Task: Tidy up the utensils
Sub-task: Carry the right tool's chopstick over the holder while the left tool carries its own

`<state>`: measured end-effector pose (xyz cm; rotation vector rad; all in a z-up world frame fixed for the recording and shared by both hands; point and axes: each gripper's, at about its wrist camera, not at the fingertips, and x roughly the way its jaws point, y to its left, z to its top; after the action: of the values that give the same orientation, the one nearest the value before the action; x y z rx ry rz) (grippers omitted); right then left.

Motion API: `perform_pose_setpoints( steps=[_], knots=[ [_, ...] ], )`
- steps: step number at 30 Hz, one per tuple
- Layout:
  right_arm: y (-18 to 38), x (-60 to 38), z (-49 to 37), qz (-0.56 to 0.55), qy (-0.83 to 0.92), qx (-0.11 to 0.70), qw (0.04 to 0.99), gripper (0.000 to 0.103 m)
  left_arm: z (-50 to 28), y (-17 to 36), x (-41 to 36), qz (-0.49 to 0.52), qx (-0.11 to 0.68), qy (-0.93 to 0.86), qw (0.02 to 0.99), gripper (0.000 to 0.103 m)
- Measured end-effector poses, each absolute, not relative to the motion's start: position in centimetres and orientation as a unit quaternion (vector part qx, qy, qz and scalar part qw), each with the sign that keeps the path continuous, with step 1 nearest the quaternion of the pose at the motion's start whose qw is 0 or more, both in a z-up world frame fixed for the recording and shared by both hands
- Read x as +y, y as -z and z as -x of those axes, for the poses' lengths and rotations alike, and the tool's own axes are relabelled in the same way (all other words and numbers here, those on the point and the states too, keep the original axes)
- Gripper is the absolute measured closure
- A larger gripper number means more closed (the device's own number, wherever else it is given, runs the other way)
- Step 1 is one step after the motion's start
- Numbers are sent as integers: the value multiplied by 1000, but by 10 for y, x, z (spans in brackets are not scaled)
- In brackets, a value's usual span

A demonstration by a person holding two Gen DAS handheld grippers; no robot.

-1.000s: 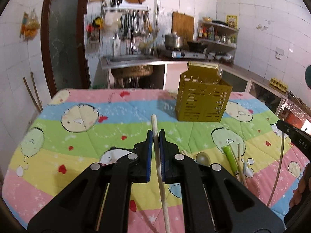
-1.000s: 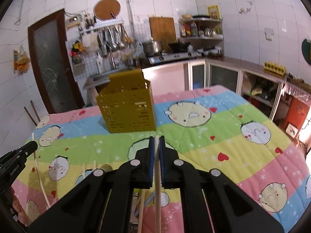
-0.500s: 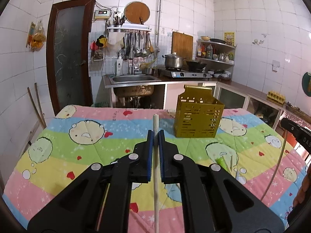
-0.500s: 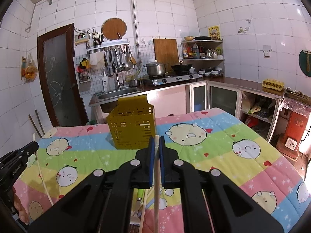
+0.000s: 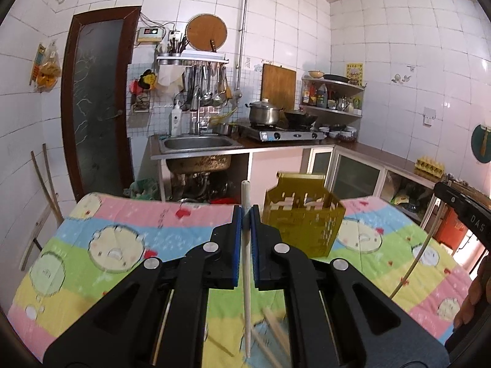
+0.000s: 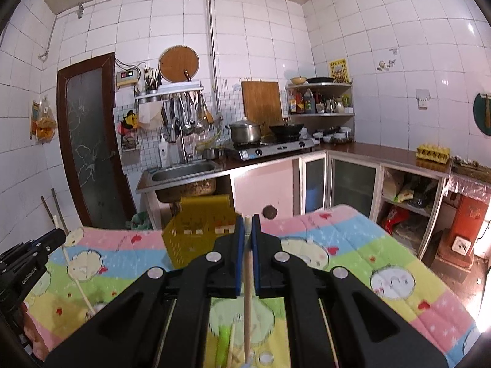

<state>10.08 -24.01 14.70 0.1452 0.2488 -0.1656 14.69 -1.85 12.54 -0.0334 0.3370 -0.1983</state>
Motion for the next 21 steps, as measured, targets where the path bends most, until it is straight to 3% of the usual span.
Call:
perform_pose_setpoints(
  steps=[13,21],
  knots=[
    [-236,-247,-212,-57,71,72,993,98,-265,-206,-68,31,108,119,987,99],
    [-247,-245,-283,-53,69,66,994,98,-336,-201,-96,37,98,116,988,99]
  ],
)
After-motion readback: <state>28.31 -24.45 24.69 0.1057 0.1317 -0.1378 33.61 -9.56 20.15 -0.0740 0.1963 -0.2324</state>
